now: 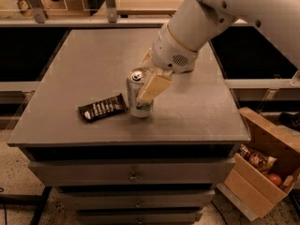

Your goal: Move 7up can near rxbar chocolate

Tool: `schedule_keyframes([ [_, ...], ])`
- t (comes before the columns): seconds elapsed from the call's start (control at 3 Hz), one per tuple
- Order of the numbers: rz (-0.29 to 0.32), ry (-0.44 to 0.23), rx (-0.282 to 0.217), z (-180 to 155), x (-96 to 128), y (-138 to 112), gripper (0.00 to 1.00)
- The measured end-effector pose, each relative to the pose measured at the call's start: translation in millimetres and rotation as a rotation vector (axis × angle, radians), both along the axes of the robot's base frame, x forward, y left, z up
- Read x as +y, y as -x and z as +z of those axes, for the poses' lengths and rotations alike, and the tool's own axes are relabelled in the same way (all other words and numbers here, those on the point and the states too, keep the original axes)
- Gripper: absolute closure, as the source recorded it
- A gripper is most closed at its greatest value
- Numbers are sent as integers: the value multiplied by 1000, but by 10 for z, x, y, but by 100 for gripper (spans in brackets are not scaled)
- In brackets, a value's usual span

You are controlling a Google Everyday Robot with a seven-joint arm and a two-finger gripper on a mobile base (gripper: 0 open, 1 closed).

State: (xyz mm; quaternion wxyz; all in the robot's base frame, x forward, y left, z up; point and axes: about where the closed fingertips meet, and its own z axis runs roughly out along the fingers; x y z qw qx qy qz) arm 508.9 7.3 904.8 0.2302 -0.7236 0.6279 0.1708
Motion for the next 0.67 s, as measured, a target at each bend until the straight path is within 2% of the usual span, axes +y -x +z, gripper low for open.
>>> schedule_keyframes([
  [0.33,15,0,-9,44,13,34,0],
  [0.67,16,0,-9,45,13,34,0],
])
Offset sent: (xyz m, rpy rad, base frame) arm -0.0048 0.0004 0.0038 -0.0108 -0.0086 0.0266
